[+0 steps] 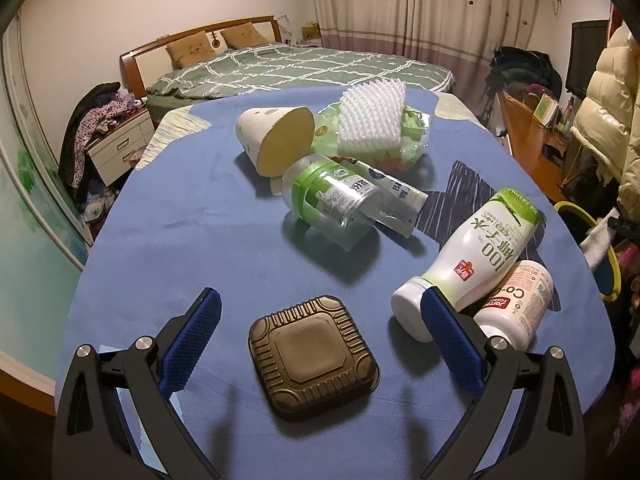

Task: Collect trash
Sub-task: 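Grasp the white cloth with the right gripper and drop it into the bin, then grasp the brown square lid with the left gripper and drop it into the bin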

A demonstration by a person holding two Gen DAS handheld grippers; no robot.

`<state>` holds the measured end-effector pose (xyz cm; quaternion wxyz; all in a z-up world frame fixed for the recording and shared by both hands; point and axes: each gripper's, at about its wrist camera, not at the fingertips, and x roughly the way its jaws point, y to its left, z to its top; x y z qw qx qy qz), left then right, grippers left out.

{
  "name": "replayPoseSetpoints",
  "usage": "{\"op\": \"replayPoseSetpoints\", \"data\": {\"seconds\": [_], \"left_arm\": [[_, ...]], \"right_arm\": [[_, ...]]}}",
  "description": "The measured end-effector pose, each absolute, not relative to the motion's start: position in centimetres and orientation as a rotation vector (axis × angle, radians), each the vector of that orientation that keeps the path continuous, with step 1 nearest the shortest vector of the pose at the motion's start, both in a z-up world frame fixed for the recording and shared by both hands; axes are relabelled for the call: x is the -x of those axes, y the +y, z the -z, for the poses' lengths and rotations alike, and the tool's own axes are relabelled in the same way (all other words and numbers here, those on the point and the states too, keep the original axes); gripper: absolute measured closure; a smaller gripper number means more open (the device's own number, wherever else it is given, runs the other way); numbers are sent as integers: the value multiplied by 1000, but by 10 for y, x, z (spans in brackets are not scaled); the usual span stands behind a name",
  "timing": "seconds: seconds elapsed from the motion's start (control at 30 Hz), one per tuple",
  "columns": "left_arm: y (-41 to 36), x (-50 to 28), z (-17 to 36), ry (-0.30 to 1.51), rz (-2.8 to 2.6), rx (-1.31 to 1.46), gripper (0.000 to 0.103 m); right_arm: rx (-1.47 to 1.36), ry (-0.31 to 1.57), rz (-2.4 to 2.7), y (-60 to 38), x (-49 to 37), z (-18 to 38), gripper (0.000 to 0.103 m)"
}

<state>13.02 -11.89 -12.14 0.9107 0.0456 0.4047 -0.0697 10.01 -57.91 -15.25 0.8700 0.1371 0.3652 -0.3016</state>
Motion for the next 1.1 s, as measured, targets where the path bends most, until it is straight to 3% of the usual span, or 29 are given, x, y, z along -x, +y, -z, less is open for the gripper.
{"op": "replayPoseSetpoints", "data": {"seconds": [0.87,1.1], "left_arm": [[-95,-125,155,930,88,-62,6],[-97,-126,156,942,116,-47,32]], "right_arm": [[-290,694,534,-537,-73,126,73],[-291,700,524,-534,-72,129,73]]}}
